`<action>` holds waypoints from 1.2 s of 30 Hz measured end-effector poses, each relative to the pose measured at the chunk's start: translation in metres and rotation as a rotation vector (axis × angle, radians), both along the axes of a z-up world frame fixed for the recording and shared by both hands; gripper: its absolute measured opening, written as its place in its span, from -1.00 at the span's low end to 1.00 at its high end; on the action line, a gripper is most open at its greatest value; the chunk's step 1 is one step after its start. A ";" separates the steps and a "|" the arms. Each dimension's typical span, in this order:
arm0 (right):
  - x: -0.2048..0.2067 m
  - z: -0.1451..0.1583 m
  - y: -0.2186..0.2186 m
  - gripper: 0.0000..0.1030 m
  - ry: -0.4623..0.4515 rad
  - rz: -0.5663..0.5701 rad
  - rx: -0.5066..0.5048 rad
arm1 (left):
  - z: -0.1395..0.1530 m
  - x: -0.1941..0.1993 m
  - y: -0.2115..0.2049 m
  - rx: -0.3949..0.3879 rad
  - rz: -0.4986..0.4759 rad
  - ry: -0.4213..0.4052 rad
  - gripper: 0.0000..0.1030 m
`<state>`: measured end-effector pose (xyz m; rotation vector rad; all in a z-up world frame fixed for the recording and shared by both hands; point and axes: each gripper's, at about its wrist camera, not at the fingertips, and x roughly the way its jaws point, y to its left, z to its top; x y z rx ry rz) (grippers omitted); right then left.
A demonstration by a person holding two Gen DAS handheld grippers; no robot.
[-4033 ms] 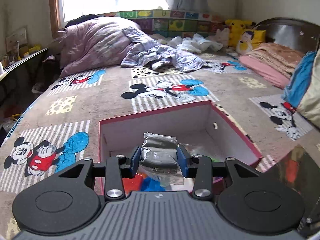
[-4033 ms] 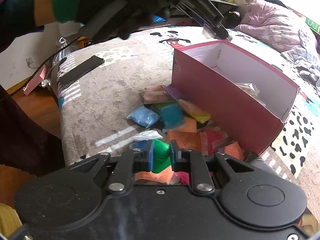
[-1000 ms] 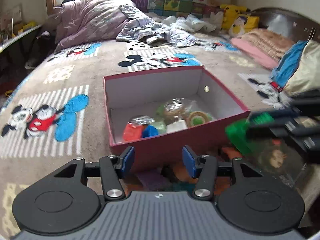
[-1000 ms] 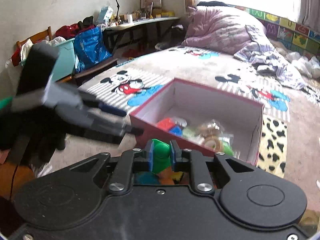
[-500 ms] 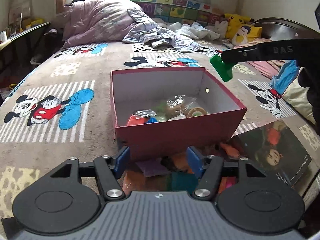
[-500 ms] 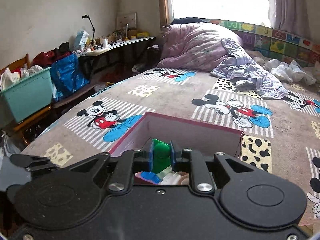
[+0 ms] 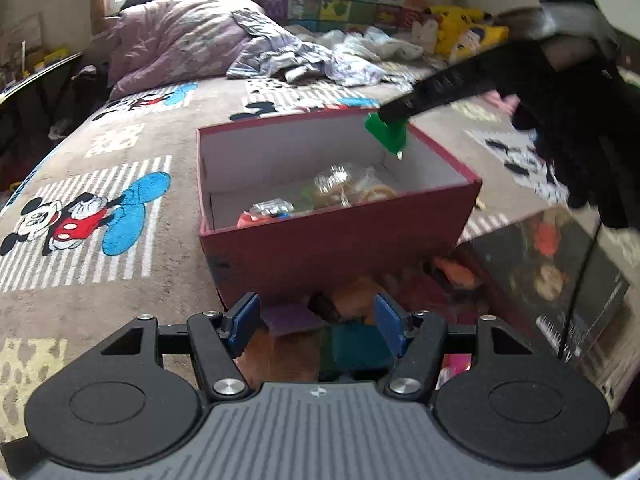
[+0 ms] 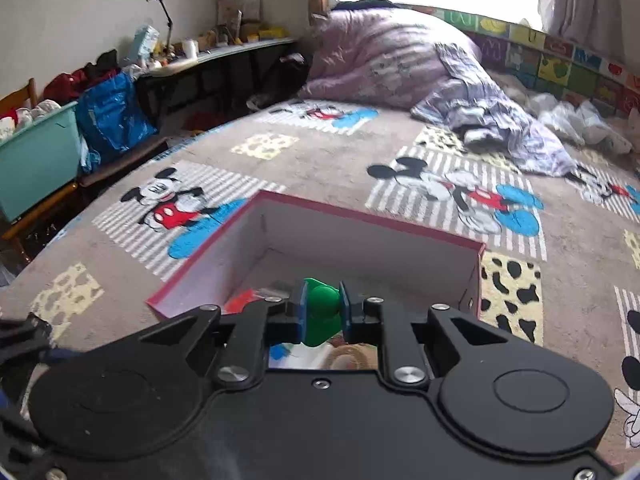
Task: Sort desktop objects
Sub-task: 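Lower the green toy with the right gripper into the red box and release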
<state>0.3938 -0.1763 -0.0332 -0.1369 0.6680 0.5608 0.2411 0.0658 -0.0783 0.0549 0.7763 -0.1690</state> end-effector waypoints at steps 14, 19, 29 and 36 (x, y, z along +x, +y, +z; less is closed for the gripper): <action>0.057 -0.037 -0.002 -0.70 0.077 -0.016 -0.149 | -0.023 0.005 -0.022 0.040 -0.036 0.051 0.20; 0.066 -0.045 0.001 -0.69 0.073 0.005 -0.253 | -0.031 0.008 -0.030 0.046 -0.051 0.074 0.20; 0.079 -0.073 0.006 -0.70 0.110 0.046 -0.438 | -0.043 0.009 -0.030 0.057 -0.048 0.101 0.20; 0.076 -0.080 0.011 -0.70 0.117 0.075 -0.477 | -0.049 0.008 -0.027 0.080 -0.046 0.105 0.20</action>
